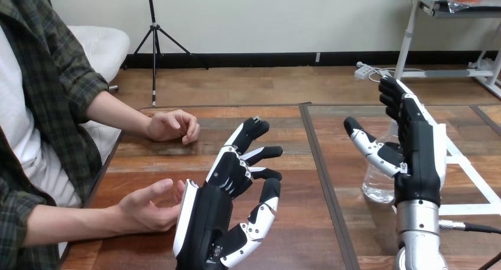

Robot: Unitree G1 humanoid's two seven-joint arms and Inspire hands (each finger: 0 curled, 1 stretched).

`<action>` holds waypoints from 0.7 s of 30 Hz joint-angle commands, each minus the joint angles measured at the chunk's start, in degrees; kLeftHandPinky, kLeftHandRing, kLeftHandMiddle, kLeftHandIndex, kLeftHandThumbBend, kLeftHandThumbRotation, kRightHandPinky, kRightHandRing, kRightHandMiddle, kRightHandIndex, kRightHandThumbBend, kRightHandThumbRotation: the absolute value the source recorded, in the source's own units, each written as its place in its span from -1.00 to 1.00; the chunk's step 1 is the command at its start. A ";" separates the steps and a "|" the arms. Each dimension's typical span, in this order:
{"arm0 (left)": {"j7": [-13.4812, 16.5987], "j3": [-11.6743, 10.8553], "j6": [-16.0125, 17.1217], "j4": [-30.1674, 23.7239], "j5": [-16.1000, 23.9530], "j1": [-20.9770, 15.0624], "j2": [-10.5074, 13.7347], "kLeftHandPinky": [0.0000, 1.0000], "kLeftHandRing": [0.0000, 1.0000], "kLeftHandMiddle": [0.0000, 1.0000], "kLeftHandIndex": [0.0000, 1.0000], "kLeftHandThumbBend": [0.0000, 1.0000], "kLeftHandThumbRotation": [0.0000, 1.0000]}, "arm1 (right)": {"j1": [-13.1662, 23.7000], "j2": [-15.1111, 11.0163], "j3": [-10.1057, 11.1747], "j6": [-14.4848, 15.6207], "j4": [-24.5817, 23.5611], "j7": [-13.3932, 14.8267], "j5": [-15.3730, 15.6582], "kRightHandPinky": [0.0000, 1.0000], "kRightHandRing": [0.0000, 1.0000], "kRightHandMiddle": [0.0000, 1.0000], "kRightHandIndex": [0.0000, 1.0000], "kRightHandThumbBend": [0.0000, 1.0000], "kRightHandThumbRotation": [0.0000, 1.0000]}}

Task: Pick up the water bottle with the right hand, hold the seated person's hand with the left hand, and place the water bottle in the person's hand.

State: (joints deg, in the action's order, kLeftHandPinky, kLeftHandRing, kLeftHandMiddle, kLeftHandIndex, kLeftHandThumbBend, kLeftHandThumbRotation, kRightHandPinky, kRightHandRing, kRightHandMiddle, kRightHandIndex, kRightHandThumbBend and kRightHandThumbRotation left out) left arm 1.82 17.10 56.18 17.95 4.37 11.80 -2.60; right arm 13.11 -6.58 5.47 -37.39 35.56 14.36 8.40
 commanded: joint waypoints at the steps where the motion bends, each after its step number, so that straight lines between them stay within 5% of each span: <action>1: 0.13 -0.12 0.40 -1.94 -0.27 -0.89 -2.43 0.19 0.51 0.76 0.77 -0.47 -1.00 | 0.03 0.61 -0.54 0.60 -1.59 -0.50 -0.17 0.71 0.68 0.69 0.64 0.08 -1.00; 21: 0.16 -0.11 0.36 -1.70 -0.26 -1.04 -2.48 0.19 0.51 0.76 0.77 -0.47 -1.00 | -1.43 1.31 -0.65 -0.33 -5.86 -3.64 -3.39 0.75 0.71 0.71 0.66 0.01 -1.00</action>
State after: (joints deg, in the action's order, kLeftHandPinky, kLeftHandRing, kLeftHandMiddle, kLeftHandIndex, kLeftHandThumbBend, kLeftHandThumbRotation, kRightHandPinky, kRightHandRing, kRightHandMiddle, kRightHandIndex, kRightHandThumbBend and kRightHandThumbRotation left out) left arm 1.87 17.10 56.18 17.96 4.39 11.80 -2.60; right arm 11.48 -6.29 5.12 -37.62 33.35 11.57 6.09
